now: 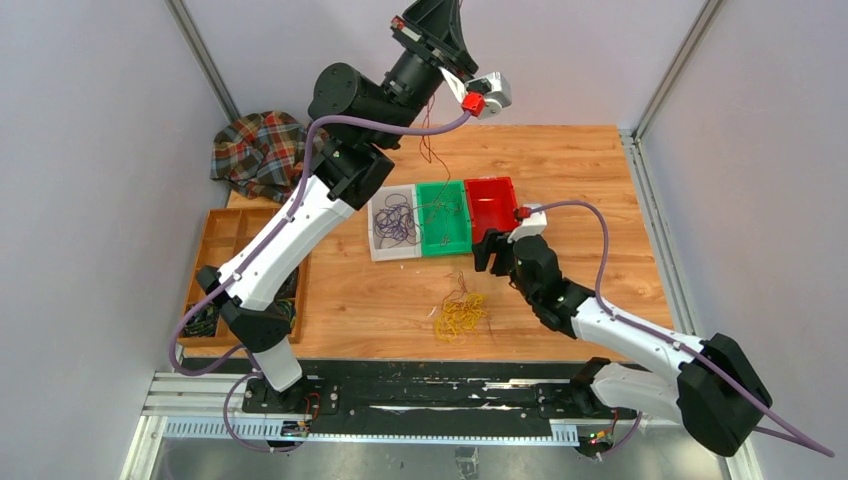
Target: Untangle the cables
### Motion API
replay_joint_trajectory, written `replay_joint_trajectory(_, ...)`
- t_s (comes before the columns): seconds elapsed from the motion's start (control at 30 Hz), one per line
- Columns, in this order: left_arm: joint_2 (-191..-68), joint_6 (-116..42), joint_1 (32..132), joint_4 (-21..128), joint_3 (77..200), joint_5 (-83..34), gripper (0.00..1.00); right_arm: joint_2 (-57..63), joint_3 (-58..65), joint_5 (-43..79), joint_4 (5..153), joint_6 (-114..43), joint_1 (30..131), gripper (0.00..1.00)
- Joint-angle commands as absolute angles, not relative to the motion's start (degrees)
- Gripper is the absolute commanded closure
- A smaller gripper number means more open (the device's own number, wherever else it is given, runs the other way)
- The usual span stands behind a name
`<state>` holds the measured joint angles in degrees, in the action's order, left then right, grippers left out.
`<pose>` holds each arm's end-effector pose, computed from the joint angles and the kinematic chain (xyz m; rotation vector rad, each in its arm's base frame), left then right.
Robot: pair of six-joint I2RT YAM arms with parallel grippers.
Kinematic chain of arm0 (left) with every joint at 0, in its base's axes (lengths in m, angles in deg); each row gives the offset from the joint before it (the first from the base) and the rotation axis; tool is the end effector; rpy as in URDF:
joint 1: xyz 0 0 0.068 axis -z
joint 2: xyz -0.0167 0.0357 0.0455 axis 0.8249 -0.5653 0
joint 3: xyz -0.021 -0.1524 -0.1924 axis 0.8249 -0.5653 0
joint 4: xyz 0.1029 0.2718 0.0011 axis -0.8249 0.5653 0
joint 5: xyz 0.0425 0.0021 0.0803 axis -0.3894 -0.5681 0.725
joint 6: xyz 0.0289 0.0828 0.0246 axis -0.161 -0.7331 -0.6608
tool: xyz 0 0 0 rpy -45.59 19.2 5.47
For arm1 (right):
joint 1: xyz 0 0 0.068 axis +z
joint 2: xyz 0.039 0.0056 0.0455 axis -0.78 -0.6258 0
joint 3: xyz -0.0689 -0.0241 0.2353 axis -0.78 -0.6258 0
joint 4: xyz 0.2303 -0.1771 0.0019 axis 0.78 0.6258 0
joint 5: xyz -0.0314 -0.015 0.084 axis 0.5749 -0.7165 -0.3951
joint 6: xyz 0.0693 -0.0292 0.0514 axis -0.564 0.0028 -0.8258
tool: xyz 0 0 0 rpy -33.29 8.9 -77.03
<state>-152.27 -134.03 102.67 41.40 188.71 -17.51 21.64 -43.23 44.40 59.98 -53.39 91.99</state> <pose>0.2714 -0.2944 0.6134 0.8420 0.3532 0.6068 0.2595 0.1895 0.1824 -0.0268 1.8466 0.5138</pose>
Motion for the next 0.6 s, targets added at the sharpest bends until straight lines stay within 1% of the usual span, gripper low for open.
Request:
replay_joint_trajectory(0.0,-149.8,-132.7,101.86,37.65,186.71,-16.46,0.99,23.64,-44.92,44.86,60.22,-54.6,90.89,0.28)
replay_joint_trajectory(0.17,-150.77,-132.27,101.46,37.42,187.52,-16.42,0.99,24.4,-45.32,44.87,60.84,-54.76,90.74,0.28)
replay_joint_trajectory(0.4,-152.89,-132.33,101.11,37.54,191.95,-16.6,0.99,25.34,-45.94,44.57,61.19,-55.06,90.52,0.28)
replay_joint_trajectory(0.57,-152.96,-132.52,100.65,37.48,191.26,-16.58,0.99,25.79,-46.42,44.51,61.31,-55.35,90.3,0.28)
